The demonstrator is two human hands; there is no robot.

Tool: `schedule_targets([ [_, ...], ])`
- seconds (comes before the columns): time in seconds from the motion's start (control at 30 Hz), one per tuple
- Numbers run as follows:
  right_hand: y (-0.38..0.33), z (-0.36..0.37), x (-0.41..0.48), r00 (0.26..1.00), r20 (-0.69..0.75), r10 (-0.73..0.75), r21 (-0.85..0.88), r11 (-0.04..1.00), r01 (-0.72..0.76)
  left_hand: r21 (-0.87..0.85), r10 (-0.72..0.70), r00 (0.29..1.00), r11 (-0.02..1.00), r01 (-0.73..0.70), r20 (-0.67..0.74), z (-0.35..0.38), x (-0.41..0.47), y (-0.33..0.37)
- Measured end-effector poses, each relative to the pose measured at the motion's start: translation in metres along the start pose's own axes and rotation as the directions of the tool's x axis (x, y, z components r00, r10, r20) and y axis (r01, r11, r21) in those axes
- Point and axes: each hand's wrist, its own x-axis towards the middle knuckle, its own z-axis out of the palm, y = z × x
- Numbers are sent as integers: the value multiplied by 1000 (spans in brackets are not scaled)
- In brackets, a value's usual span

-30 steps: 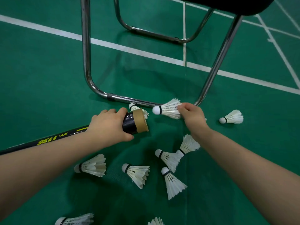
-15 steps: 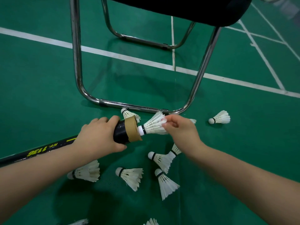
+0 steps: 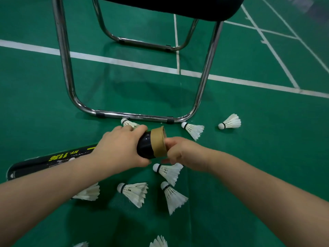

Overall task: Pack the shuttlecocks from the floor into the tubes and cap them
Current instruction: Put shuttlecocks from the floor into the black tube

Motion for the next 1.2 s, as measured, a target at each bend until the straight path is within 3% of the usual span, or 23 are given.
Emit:
schedule_targets([
  [0.13,-5,-2,-2,981,193,32,-43,999,-24,156,85,996,984,-89,33,-3,3,11],
  [0.2,-9,-6,-3,984,180,2,-5,1000,-1,162,80,996,983,-83,27,-5,8,12],
  [0.37,4,-52,8,972,-230,-58,331,934,134,46,6,1000,999,-5,-23,-5,37,12],
  [0.43,24,-79,10,878,-476,45,424,887,185,27,0,1000,1000,1,-21,1,46,14],
  [0.5,52,-97,15,723,-653,223,442,888,125,21,-6,1000,1000,6,-13,7,51,14],
  [0.6,97,-104,21,519,-766,380,345,924,-167,44,-35,999,998,34,6,15,56,17],
  [0.67,114,-101,23,445,-808,387,346,922,-173,64,-38,999,997,36,20,19,58,17],
  [0.73,121,-101,29,445,-806,389,367,920,-138,71,-26,999,997,24,34,23,60,22],
  [0.87,116,-93,49,565,-720,403,458,888,-49,43,-25,999,999,24,39,26,64,33],
  [0.97,111,-88,63,561,-731,388,500,864,55,52,-27,998,998,25,49,26,62,38],
  [1.07,104,-87,73,579,-704,412,543,837,64,54,-35,997,998,31,62,24,60,41],
  [1.2,97,-85,66,538,-714,447,587,802,113,23,-55,998,998,55,38,21,59,41],
])
